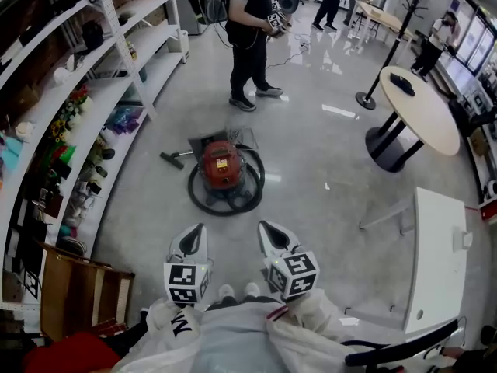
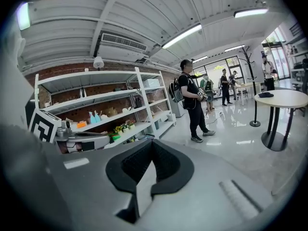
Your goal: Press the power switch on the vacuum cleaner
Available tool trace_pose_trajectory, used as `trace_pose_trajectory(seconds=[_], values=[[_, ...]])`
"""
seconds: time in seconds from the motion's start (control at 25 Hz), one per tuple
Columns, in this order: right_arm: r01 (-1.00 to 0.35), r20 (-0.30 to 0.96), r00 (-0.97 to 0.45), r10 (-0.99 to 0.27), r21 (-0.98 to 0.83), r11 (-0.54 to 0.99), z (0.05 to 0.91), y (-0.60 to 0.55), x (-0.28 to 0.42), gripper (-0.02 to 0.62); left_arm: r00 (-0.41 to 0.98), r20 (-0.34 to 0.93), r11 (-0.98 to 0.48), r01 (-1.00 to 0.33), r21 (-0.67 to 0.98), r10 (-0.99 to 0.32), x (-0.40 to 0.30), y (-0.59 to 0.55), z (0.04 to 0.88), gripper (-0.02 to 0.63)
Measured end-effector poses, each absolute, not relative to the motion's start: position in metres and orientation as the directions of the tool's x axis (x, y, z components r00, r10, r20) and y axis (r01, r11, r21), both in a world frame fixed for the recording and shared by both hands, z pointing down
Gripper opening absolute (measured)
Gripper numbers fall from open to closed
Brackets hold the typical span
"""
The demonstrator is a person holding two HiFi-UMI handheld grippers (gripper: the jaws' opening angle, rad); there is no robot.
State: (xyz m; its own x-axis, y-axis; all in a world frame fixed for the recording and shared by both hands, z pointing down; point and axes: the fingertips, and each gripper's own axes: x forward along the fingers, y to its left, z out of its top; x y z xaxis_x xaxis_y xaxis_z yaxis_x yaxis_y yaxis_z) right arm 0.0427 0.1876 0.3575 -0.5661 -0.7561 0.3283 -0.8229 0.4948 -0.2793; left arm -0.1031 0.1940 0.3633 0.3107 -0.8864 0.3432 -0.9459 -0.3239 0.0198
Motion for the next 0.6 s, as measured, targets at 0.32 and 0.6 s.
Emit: trace_pose_trajectory(seconds=[0.32,0.6], values=[[-0.815,0.332,-0.578,-0.746,-0.294,0.5,0.361,0.186,0.046,0.0,0.3,0.357,-0.314,-0.949,0.019,-0.885,-0.1,0.193,0.366,0.0],[-0.815,0.338,-0.576,-0.744,-0.3,0.495,0.363,0.184,0.051,0.0,0.304,0.366,-0.317,-0.948,0.027,-0.879,-0.094,0.193,0.369,0.0]])
